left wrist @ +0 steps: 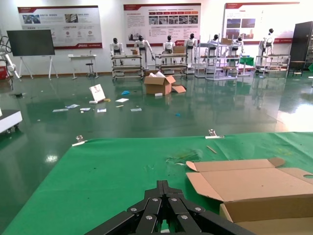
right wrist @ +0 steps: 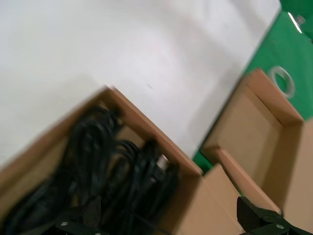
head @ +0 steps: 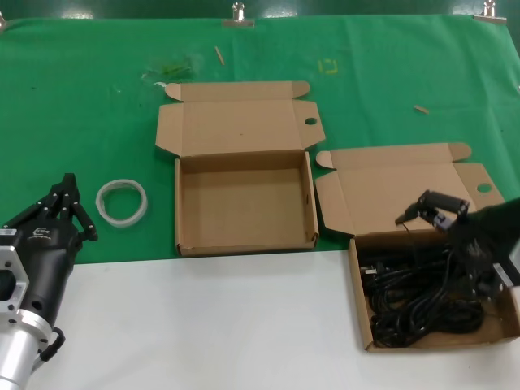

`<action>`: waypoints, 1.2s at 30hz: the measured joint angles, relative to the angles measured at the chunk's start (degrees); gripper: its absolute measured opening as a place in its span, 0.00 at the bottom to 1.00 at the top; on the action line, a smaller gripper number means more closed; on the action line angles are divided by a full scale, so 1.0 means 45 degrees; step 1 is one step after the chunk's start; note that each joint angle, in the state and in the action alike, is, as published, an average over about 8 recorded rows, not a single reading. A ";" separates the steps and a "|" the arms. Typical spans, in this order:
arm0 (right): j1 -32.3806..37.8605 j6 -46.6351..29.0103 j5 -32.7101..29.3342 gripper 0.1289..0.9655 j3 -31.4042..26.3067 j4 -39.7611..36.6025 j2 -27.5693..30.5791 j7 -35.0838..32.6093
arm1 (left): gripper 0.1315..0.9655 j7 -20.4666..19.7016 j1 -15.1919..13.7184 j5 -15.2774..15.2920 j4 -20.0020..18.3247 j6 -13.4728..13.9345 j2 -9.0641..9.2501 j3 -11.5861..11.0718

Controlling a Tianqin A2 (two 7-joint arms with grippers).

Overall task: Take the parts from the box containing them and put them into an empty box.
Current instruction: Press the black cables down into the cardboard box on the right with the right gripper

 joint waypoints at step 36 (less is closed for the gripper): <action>0.0052 -0.2044 -0.1071 1.00 -0.0665 -0.0390 -0.0588 0.1711 | 0.01 -0.0001 0.0000 0.0001 0.0000 0.0000 0.0000 0.0000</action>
